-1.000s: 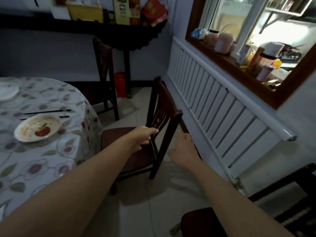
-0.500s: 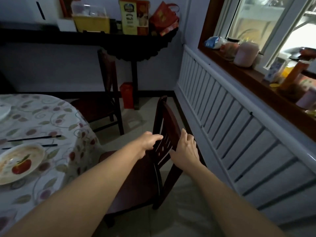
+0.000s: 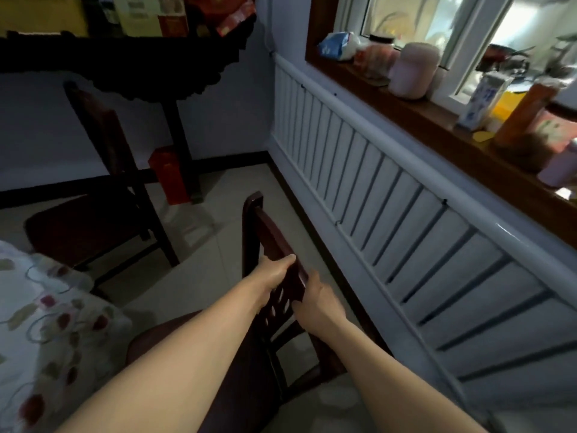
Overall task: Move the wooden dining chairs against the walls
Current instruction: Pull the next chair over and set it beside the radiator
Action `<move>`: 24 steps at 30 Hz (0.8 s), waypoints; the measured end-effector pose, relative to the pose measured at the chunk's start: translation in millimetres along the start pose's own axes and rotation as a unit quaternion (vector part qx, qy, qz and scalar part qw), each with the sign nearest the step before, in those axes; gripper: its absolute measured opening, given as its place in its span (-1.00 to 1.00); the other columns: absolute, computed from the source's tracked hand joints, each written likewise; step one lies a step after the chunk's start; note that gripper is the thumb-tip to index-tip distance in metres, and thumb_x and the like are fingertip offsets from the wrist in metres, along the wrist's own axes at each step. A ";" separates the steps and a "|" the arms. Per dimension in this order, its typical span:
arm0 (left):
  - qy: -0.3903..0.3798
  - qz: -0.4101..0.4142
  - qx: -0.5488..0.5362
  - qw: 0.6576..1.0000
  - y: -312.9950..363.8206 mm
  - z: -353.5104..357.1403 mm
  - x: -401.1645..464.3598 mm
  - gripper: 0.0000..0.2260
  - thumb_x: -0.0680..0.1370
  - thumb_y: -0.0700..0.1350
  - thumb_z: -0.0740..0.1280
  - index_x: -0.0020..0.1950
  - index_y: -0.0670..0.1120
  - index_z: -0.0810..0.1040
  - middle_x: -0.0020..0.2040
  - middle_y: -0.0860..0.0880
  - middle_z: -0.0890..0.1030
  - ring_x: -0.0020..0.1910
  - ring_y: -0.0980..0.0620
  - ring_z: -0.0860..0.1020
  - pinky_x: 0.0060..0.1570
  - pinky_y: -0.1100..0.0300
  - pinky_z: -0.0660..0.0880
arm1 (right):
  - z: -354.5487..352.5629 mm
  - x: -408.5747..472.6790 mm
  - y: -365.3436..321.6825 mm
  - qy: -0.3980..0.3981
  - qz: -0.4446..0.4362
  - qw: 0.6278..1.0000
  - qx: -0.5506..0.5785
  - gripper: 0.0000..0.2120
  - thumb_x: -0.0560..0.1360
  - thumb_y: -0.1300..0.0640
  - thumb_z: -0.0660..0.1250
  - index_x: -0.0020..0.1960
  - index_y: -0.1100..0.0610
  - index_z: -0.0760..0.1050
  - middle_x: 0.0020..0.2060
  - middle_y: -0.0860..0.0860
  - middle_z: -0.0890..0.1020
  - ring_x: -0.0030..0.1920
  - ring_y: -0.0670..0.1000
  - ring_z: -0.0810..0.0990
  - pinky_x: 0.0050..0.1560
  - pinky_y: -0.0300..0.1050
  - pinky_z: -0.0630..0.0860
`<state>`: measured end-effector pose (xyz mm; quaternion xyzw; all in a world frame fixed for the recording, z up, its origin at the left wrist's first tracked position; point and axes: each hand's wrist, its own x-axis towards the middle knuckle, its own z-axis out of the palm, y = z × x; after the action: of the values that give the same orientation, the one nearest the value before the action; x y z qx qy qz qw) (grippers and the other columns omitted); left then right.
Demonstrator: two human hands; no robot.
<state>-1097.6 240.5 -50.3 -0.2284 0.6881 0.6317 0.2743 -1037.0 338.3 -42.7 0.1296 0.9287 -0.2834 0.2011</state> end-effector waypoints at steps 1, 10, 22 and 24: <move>0.005 0.003 -0.014 1.000 2.2 0.3 10.4 -0.31 0.52 0.07 0.32 0.54 -0.15 0.11 0.42 -0.19 0.39 0.33 -0.19 0.43 0.24 0.07 0.41 | 1.5 5.3 -1.7 0.001 0.017 1.000 0.011 -0.53 0.53 0.09 0.23 0.39 0.12 0.19 0.21 0.12 0.51 0.13 0.09 0.54 0.01 -0.01 0.51; 0.021 -0.028 -0.012 0.999 8.1 4.8 46.9 -0.30 0.36 -0.03 0.45 0.41 -0.23 0.30 0.11 -0.20 0.54 0.00 -0.16 0.54 0.02 0.09 0.51 | -3.1 28.7 -6.1 -0.071 0.130 0.986 0.079 -0.69 0.44 0.14 0.34 0.16 0.15 0.48 -0.13 0.04 0.57 -0.11 0.06 0.59 -0.16 -0.12 0.53; -0.012 -0.016 0.000 1.000 34.4 -2.7 12.3 -0.92 0.26 -0.23 0.30 -0.28 -0.21 0.47 -0.28 -0.16 0.49 -0.32 -0.13 0.49 -0.19 0.08 0.48 | -22.9 -9.8 -24.7 -0.067 0.095 0.992 0.052 -0.85 0.35 0.19 0.30 -0.08 0.14 0.46 -0.12 0.09 0.58 -0.11 0.11 0.60 -0.21 -0.13 0.52; -0.029 -0.002 0.002 1.000 40.5 4.9 1.0 -0.95 0.27 -0.24 0.29 -0.30 -0.19 0.45 -0.33 -0.15 0.47 -0.35 -0.11 0.47 -0.24 0.11 0.46 | -34.8 -19.3 -23.4 -0.056 0.101 0.992 0.047 -0.86 0.34 0.20 0.30 -0.09 0.14 0.46 -0.15 0.08 0.56 -0.12 0.11 0.60 -0.22 -0.12 0.52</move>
<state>-1124.7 249.3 -21.2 -0.2105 0.6810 0.6359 0.2958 -1038.6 337.1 3.4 0.2157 0.8838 -0.3118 0.2741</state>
